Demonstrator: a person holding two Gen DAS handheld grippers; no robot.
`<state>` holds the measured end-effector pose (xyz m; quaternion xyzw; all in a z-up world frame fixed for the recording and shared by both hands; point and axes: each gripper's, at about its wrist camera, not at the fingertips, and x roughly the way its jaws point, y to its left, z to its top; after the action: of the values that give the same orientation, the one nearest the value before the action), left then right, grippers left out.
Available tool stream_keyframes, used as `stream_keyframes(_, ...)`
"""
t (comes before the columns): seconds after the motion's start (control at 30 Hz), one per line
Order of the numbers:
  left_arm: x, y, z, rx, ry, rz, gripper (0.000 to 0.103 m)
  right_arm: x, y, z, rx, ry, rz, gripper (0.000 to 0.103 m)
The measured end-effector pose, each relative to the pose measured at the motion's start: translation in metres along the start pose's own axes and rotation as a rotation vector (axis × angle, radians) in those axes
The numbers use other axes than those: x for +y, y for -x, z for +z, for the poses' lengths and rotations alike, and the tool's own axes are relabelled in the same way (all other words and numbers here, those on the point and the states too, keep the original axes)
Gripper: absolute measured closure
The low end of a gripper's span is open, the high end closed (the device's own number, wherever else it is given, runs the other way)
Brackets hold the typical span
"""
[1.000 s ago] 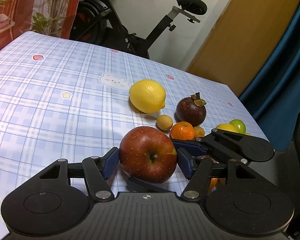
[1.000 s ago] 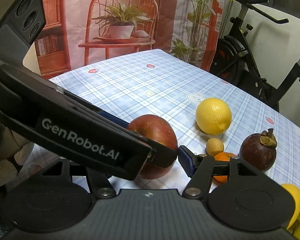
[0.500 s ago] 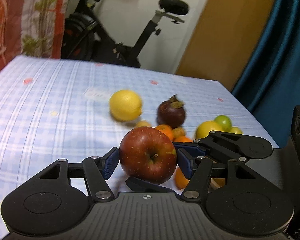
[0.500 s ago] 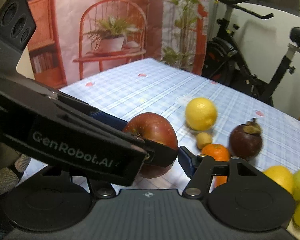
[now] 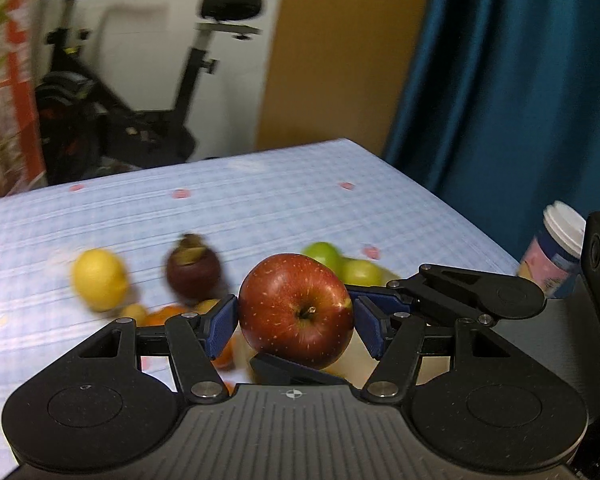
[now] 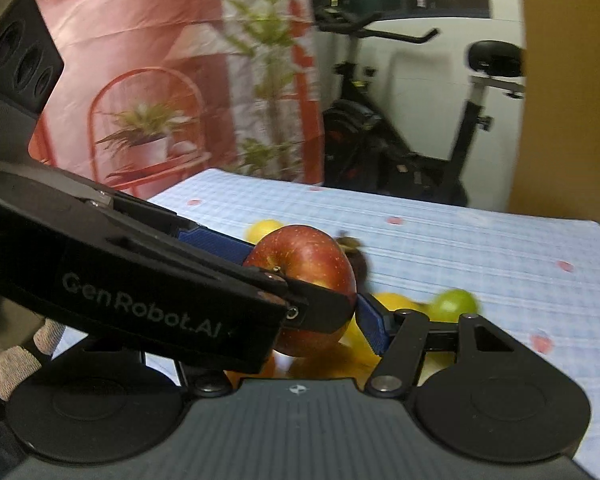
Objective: Organize fruits
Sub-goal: 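Carry the red apple onto the plate with the left tool and open it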
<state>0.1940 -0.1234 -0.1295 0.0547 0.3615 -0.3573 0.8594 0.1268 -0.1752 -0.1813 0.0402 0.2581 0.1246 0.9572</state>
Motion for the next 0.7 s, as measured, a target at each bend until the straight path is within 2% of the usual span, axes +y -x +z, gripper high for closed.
stream_keyframes(0.17, -0.03, -0.031, -0.004, 0.067, -0.05, -0.055, 0.037, -0.033, 0.02, -0.021, 0.018, -0.079, -0.054, 0.039)
stream_keyframes(0.3, -0.04, -0.047, -0.005, 0.086, -0.059, -0.06, 0.037, -0.053, 0.027, -0.034, 0.031, -0.157, -0.08, 0.039)
stream_keyframes(0.53, -0.038, -0.064, -0.008, 0.125, -0.055, -0.039, 0.037, -0.067, 0.022, -0.043, 0.039, -0.216, -0.069, 0.039)
stream_keyframes(0.7, -0.036, -0.067, -0.009, 0.117, -0.053, -0.038, 0.037, -0.066, 0.019, -0.046, 0.04, -0.212, -0.063, 0.039)
